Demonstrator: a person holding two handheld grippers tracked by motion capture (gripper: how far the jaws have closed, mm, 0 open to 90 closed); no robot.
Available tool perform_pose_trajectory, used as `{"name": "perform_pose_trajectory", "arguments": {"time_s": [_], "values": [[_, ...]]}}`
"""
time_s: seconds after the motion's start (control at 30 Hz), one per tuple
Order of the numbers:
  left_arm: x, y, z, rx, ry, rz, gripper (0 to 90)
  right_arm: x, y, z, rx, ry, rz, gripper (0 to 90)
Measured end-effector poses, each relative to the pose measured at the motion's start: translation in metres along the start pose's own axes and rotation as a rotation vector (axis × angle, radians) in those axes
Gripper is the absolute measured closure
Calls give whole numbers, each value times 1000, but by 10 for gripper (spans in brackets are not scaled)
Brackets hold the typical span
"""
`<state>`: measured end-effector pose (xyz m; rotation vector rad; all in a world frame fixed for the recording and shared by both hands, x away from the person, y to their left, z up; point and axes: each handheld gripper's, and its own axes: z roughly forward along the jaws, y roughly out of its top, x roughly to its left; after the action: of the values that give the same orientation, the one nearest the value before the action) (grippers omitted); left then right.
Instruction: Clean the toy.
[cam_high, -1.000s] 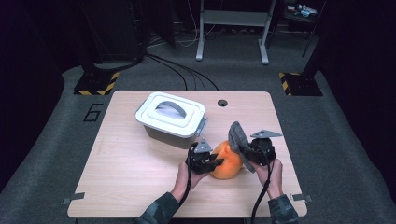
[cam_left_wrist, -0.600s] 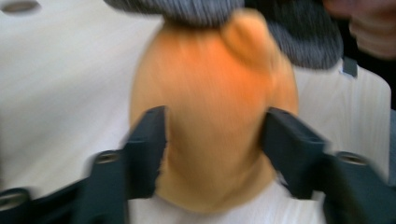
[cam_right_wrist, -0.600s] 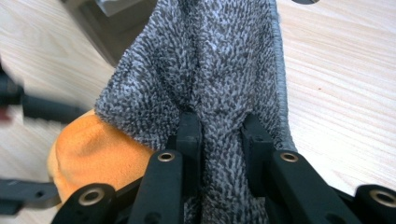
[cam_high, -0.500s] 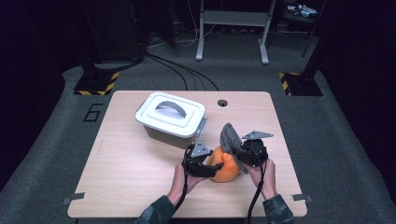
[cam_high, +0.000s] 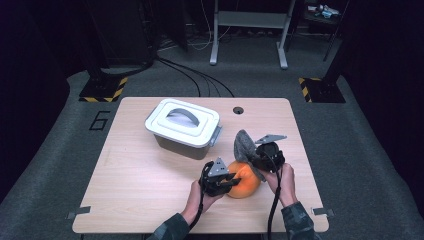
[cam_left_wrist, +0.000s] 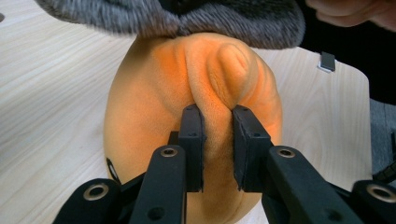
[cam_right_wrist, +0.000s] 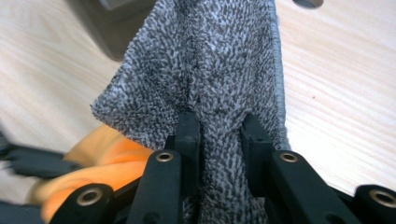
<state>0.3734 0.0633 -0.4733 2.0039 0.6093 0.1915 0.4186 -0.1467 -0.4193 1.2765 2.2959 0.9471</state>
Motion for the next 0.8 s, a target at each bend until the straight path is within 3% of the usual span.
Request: {"name": "perform_pose_trajectory", "arguments": {"time_s": [0.07,0.1,0.13,0.2,0.23,0.27,0.3,0.37,0.4,0.43,0.57,0.67,0.73,0.8], "values": [[0,0,-1,4,2,4,759,-13,1,8,16,-65,30,730],[0,-1,-1,3,6,6,759,-18,0,11,25,-66,50,730],[1,-1,-2,7,-3,6,758,-31,-4,18,73,-108,71,729],[2,-3,-5,-3,0,7,757,-34,-6,19,89,-106,80,728],[3,-3,-5,-7,-1,-8,755,-38,-10,18,77,-77,116,727],[5,-3,-6,-9,1,-5,752,-38,-12,15,55,-68,112,727],[5,-3,-6,-13,4,-7,747,-32,-12,1,3,-65,115,728],[6,-3,-7,-11,6,-8,743,-30,-12,-4,-21,-61,120,728],[6,-3,-7,-11,6,-9,741,-23,-12,-21,-78,-26,96,728],[6,-3,-8,-8,6,-5,739,-20,-12,-24,-91,-11,91,728],[7,-2,-8,-17,12,-10,736,-8,-10,-25,-75,36,59,728],[9,-2,-9,-18,19,-17,719,-2,-14,-6,-24,18,35,732],[11,-1,-10,-19,21,-24,693,-2,-15,-1,-30,19,66,732],[10,0,-12,-19,29,-27,592,-3,-16,0,-32,19,74,732]]}}
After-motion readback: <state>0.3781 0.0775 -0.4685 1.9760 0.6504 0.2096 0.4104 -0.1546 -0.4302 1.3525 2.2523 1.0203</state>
